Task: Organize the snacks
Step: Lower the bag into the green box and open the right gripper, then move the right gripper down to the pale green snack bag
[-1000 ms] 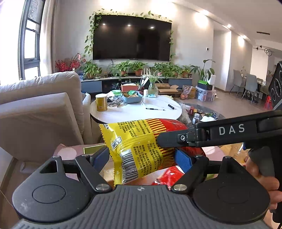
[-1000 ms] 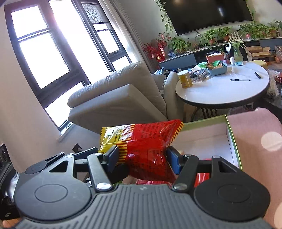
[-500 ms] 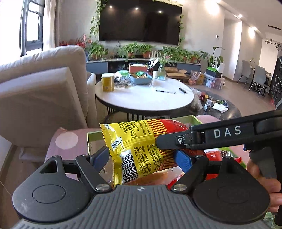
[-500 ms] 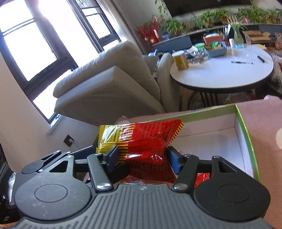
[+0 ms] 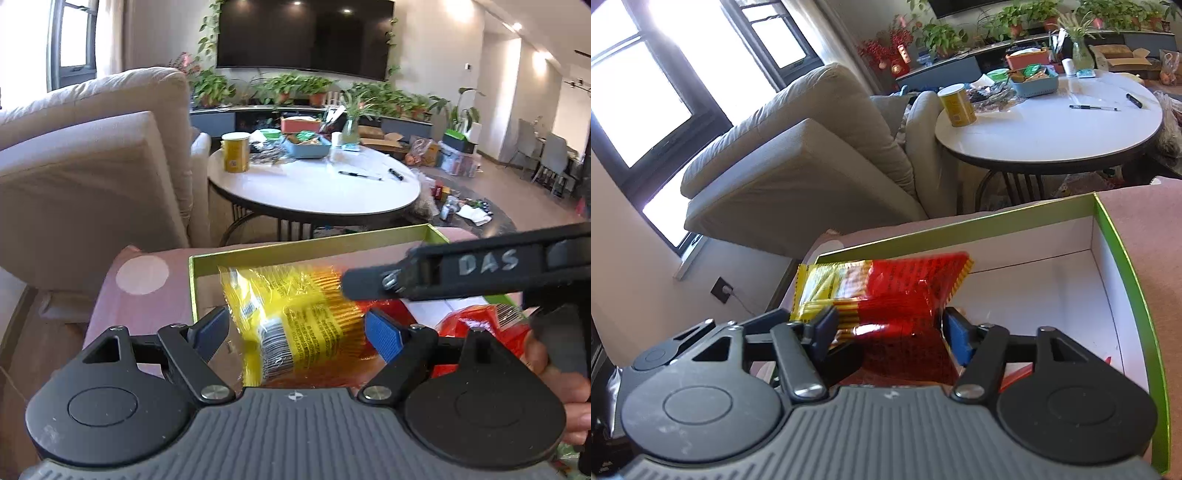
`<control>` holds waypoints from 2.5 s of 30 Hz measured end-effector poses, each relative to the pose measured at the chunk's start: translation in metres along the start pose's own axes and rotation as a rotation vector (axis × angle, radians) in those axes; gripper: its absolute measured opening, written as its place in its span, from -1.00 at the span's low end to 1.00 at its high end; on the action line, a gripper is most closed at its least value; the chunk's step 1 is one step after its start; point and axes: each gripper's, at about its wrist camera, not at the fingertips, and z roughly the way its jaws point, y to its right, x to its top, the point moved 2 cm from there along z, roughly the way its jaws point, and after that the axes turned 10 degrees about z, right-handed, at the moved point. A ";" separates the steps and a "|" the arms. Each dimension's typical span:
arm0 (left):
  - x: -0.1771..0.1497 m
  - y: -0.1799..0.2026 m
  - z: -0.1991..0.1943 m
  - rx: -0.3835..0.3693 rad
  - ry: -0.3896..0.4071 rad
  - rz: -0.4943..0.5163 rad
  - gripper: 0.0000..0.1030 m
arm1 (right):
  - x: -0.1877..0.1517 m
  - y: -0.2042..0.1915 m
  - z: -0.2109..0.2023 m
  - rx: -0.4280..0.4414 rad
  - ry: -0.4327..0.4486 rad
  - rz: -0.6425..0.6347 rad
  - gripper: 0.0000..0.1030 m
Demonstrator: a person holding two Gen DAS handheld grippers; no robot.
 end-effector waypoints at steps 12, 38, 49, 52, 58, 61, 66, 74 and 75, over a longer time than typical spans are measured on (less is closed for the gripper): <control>-0.002 0.013 -0.037 -0.008 0.047 0.013 0.54 | -0.008 -0.012 -0.040 0.017 0.059 -0.047 0.34; -0.047 0.083 -0.126 -0.095 0.107 0.029 0.65 | -0.082 0.010 -0.149 0.031 0.097 -0.039 0.34; -0.074 0.118 -0.141 -0.180 0.067 0.055 0.65 | -0.108 0.053 -0.176 -0.109 0.119 -0.035 0.34; -0.079 0.133 -0.141 -0.202 0.054 0.088 0.65 | -0.114 0.074 -0.179 -0.170 0.110 0.012 0.34; -0.082 0.143 -0.142 -0.209 0.044 0.105 0.65 | -0.128 0.098 -0.176 -0.256 0.076 0.060 0.34; -0.084 0.138 -0.142 -0.194 0.040 0.086 0.65 | -0.138 0.099 -0.170 -0.238 0.017 0.067 0.34; -0.088 0.118 -0.148 -0.152 0.048 0.039 0.65 | -0.157 0.086 -0.152 -0.183 -0.079 0.054 0.37; -0.092 0.077 -0.162 -0.064 0.084 -0.053 0.65 | -0.174 0.036 -0.125 -0.020 -0.204 0.021 0.37; -0.093 0.074 -0.162 -0.060 0.084 -0.057 0.65 | -0.175 0.030 -0.124 0.006 -0.215 0.012 0.38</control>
